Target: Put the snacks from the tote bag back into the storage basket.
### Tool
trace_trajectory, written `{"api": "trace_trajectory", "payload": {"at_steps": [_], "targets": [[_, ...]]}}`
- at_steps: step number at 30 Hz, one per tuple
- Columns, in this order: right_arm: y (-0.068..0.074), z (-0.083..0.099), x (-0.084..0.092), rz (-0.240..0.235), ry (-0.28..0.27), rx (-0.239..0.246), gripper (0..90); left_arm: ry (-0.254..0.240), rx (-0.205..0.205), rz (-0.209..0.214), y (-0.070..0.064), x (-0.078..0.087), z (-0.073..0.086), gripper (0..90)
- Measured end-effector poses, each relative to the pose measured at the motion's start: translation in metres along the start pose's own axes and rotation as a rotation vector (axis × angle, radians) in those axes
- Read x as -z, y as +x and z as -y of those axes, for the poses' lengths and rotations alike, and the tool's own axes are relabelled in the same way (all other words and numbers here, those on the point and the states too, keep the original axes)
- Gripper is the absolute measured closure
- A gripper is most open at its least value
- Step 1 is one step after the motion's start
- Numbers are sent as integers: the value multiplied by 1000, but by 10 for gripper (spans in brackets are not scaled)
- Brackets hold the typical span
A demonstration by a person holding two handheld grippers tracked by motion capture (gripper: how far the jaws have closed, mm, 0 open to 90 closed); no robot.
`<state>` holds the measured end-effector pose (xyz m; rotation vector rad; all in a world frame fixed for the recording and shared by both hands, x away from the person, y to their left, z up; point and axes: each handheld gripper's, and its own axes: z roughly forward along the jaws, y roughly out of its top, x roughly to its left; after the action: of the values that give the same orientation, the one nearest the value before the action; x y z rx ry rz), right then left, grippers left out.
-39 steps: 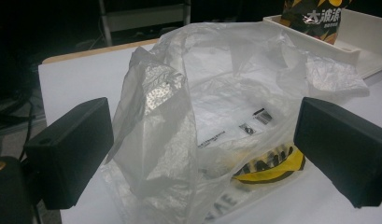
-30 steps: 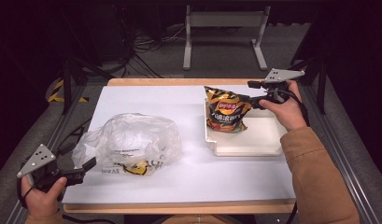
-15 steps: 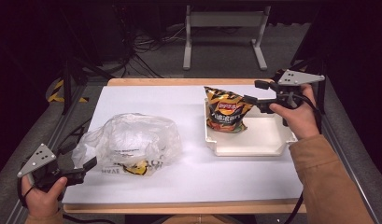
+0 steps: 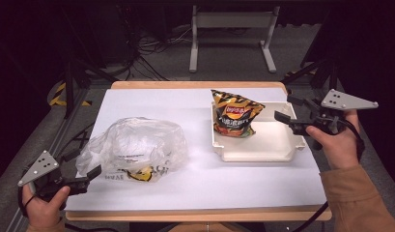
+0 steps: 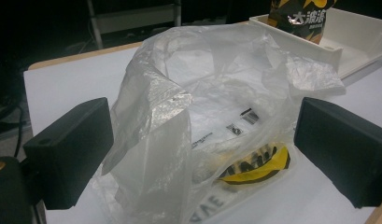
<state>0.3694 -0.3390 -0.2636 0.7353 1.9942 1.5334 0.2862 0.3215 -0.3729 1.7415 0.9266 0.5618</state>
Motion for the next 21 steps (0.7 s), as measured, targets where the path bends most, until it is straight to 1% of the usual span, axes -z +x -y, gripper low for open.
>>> {"api": "trace_trajectory", "payload": {"at_steps": [3,4,6,8,14,15,18,19,21], "targets": [[3,7,12,0,-9,-10,259,3,-5,19,0,0,1,55],[3,7,12,0,-9,-10,259,3,-5,19,0,0,1,56],[5,13,19,-17,-18,-21,251,3,-9,26,-1,0,1,56],[7,23,26,-35,-21,1,249,1,-15,31,-1,1,1,56],[10,43,34,-38,-30,-20,232,0,-24,46,-3,1,2,54],[11,47,35,-32,-31,-23,226,2,-25,47,-3,1,2,54],[14,57,34,-6,-12,-32,214,-2,-26,57,-3,0,3,54],[16,62,33,2,-2,-35,192,-6,-27,58,-4,0,3,54],[19,70,31,9,6,-36,183,-10,-24,58,-4,1,3,55]]}}
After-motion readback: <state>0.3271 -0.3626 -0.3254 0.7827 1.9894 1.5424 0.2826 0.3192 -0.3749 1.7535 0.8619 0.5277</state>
